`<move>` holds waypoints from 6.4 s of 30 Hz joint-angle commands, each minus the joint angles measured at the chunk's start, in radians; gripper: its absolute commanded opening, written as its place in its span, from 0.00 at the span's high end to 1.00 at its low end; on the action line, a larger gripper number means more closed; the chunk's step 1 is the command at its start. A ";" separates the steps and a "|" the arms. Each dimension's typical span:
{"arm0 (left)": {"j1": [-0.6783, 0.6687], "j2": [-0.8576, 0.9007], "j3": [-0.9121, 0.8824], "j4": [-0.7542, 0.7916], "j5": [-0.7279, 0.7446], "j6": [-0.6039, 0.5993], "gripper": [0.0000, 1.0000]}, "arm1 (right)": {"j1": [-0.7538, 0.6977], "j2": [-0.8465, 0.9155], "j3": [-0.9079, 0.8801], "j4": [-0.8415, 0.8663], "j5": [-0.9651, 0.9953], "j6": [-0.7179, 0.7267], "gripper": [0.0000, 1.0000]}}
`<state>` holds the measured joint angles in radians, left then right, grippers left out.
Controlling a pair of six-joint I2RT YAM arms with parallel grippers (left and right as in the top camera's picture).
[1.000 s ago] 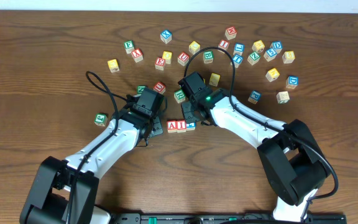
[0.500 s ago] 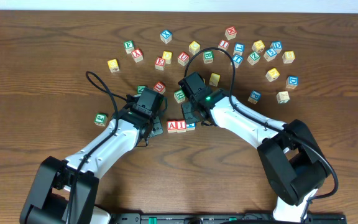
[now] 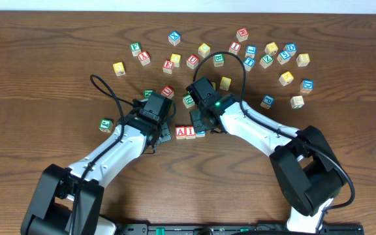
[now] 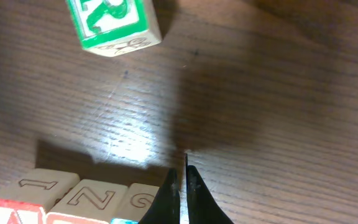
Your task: Spell out AI2
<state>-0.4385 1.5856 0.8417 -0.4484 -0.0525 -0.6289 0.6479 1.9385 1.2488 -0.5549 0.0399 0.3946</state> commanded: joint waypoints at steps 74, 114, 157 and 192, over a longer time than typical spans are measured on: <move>0.006 -0.021 0.013 0.079 -0.007 0.059 0.93 | 0.001 0.014 0.021 0.138 0.134 -0.014 0.99; 0.006 -0.019 0.080 0.092 0.200 0.203 0.93 | -0.240 0.014 0.020 0.114 -0.032 -0.011 0.99; -0.040 0.126 0.094 0.214 0.177 0.168 0.93 | -0.240 0.014 0.020 0.113 -0.047 -0.007 0.99; -0.041 0.127 0.096 0.204 0.195 0.176 0.93 | -0.240 0.014 0.020 0.114 -0.047 -0.007 0.99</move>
<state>-0.4782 1.6981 0.9062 -0.2390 0.1333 -0.4484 0.4080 1.9388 1.2495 -0.4408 -0.0051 0.3969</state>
